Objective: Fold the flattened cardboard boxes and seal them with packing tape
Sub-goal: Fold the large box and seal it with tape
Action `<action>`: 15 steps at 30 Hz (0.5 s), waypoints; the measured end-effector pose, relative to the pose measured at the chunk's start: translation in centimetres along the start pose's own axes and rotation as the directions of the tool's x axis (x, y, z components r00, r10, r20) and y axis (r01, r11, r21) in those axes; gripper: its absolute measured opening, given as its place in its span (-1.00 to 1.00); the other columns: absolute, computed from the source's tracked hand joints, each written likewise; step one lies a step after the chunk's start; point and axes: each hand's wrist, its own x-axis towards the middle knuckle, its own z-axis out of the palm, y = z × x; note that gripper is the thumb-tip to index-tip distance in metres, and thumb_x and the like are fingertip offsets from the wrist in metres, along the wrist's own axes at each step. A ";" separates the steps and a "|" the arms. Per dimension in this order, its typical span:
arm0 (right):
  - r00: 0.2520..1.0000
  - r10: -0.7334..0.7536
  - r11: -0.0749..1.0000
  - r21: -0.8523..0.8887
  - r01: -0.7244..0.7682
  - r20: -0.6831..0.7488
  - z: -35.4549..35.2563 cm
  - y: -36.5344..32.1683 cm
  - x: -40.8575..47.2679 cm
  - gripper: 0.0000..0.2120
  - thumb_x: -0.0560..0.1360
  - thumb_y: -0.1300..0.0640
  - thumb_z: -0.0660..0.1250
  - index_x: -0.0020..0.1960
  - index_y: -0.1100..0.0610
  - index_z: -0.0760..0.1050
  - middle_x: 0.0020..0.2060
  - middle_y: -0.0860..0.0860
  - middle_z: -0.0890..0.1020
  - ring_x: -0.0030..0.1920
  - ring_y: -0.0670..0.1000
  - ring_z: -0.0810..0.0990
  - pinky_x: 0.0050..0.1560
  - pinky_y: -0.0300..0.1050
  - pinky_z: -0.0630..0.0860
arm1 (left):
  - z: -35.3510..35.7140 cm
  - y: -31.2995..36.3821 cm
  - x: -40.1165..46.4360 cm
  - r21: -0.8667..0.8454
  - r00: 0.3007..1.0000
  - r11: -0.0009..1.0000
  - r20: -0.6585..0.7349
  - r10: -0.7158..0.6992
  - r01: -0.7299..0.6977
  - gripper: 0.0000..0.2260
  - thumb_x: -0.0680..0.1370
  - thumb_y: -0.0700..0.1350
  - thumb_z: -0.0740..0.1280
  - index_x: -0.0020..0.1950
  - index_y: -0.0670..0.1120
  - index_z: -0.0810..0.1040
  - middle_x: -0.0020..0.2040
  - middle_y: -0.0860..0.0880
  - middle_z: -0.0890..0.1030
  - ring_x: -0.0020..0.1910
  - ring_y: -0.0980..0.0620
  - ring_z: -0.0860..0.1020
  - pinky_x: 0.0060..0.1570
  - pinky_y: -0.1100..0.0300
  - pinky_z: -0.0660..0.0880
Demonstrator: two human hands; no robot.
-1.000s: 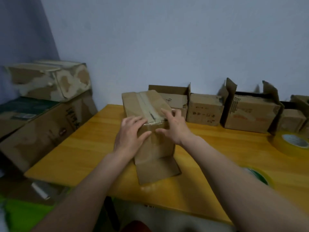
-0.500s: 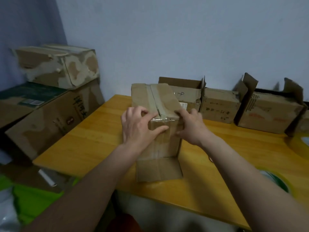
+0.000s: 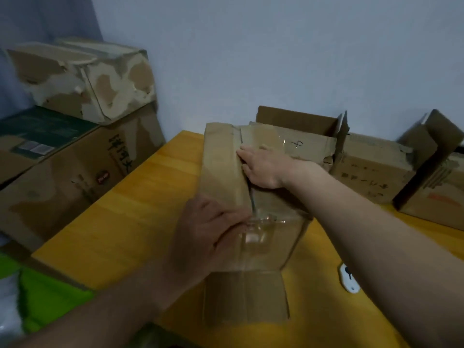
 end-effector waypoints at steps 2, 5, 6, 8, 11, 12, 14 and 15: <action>0.998 -0.021 0.998 -0.062 0.017 -0.052 0.6 0.5 1.6 -0.50 0.65 0.05 -0.10 0.56 0.16 0.01 0.56 0.06 0.04 0.54 0.01 0.04 0.53 -0.04 -0.08 | -0.9 -0.2 1.1 -0.026 0.997 0.999 0.068 0.024 -0.023 -0.81 0.57 -0.04 0.36 0.00 -0.11 0.71 -0.13 0.02 0.66 -0.22 0.01 0.51 -0.17 0.16 0.43; 0.996 -0.037 0.999 -0.029 0.035 -0.081 0.7 0.6 1.7 -0.51 0.65 0.09 -0.07 0.56 0.16 0.00 0.56 0.05 0.03 0.54 0.00 0.02 0.50 -0.07 -0.08 | -1.7 -0.8 4.1 0.001 0.962 0.996 0.258 0.091 -0.095 -0.77 0.54 0.05 0.37 0.00 -0.08 0.71 -0.14 0.00 0.64 -0.20 0.04 0.52 -0.20 0.20 0.47; 0.996 -0.029 0.999 -0.016 0.028 -0.088 0.3 0.5 1.4 -0.52 0.65 0.10 -0.04 0.55 0.15 0.05 0.55 0.04 0.08 0.53 0.00 0.08 0.49 -0.06 -0.02 | -1.6 -1.0 4.8 0.035 0.932 0.992 0.349 0.098 -0.118 -0.74 0.54 0.07 0.34 0.07 -0.06 0.69 -0.07 -0.01 0.64 -0.11 0.04 0.53 -0.11 0.20 0.48; 0.996 -0.019 0.998 0.050 0.024 -0.090 -0.8 0.2 0.3 -0.57 0.63 0.11 0.03 0.48 0.14 0.22 0.49 0.04 0.25 0.45 0.04 0.26 0.40 -0.04 0.19 | -1.3 -0.8 5.4 0.060 0.836 0.983 0.537 0.114 -0.172 -0.66 0.55 0.05 0.24 0.22 -0.06 0.62 0.15 -0.03 0.62 0.17 0.02 0.51 0.18 0.15 0.46; 1.000 -0.026 0.959 0.282 0.029 -0.013 -2.5 -1.1 -2.7 -0.65 0.61 0.19 0.09 0.37 0.20 0.39 0.40 0.09 0.39 0.40 0.08 0.34 0.34 -0.08 0.25 | -2.5 0.0 5.2 -0.034 0.700 0.984 0.698 0.150 -0.177 -0.61 0.59 -0.13 0.08 0.38 -0.09 0.47 0.37 -0.06 0.50 0.41 0.03 0.39 0.39 0.05 0.35; 1.000 -0.029 0.947 0.319 0.030 -0.007 -2.7 -1.7 -3.7 -0.66 0.62 0.19 0.09 0.36 0.21 0.41 0.40 0.09 0.39 0.42 0.08 0.31 0.37 -0.07 0.24 | -3.2 0.0 5.3 -0.048 0.677 0.983 0.719 0.157 -0.178 -0.58 0.58 -0.19 0.05 0.41 -0.09 0.44 0.39 -0.04 0.48 0.41 0.03 0.39 0.42 0.07 0.28; 1.000 -0.023 0.929 0.369 0.023 -0.005 -2.7 -3.0 -5.5 -0.63 0.65 0.13 0.06 0.41 0.18 0.38 0.44 0.07 0.36 0.47 0.04 0.24 0.47 -0.13 0.11 | -5.0 -0.1 5.9 -0.053 0.614 0.983 0.775 0.150 -0.173 -0.51 0.52 -0.25 0.02 0.43 -0.07 0.41 0.40 -0.02 0.46 0.41 0.04 0.39 0.44 0.11 0.15; 1.000 -0.009 0.908 0.419 0.003 0.011 -2.7 -3.7 -6.0 -0.61 0.67 0.09 0.03 0.45 0.16 0.33 0.48 0.04 0.30 0.50 0.00 0.19 0.46 -0.21 0.01 | -5.7 -0.2 6.1 -0.055 0.594 0.985 0.792 0.143 -0.163 -0.50 0.53 -0.25 0.02 0.46 -0.08 0.38 0.43 -0.05 0.42 0.44 0.01 0.35 0.45 0.10 0.08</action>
